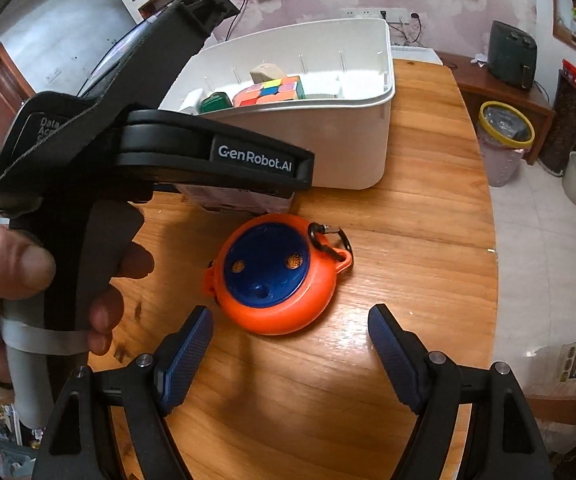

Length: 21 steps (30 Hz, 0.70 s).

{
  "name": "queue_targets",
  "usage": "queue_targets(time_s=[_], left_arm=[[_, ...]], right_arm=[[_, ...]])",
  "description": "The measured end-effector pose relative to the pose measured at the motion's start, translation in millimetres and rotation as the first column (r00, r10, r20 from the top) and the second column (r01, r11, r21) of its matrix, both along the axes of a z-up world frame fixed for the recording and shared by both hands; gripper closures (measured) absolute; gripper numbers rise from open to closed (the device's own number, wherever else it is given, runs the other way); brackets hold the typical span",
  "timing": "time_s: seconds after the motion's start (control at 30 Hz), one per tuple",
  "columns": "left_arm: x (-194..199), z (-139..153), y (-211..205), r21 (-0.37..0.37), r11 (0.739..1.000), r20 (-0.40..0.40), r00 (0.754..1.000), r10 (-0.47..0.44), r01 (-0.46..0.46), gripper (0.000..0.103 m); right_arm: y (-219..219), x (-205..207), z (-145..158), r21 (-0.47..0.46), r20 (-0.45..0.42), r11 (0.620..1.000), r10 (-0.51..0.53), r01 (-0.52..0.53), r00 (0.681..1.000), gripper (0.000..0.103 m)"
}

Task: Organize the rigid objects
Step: 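Close the left gripper on the clear plastic box while the right grasps the orange cord reel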

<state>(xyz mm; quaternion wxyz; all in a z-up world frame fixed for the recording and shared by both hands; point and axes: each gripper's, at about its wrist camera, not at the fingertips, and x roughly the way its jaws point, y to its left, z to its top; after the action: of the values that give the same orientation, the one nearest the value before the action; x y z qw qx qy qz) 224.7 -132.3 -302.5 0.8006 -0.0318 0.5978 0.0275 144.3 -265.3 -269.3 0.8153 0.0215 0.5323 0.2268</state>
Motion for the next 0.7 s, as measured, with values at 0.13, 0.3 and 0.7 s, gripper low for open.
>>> queue_targets(time_s=[0.13, 0.3, 0.7], left_arm=[[-6, -1, 4, -0.014, 1.000, 0.016, 1.000, -0.012, 0.013, 0.010], [-15, 3, 21, -0.024, 0.999, 0.021, 0.999, -0.040, 0.041, 0.011], [-48, 46, 69, -0.055, 0.987, 0.051, 0.988, -0.148, 0.150, 0.011]], right_arm=[[2, 1, 1, 0.008, -0.014, 1.000, -0.020, 0.020, 1.000, 0.023], [3, 4, 1, 0.019, -0.037, 0.997, -0.079, 0.080, 0.996, 0.023], [28, 19, -5, -0.030, -0.076, 0.945, -0.326, 0.325, 0.942, 0.023]])
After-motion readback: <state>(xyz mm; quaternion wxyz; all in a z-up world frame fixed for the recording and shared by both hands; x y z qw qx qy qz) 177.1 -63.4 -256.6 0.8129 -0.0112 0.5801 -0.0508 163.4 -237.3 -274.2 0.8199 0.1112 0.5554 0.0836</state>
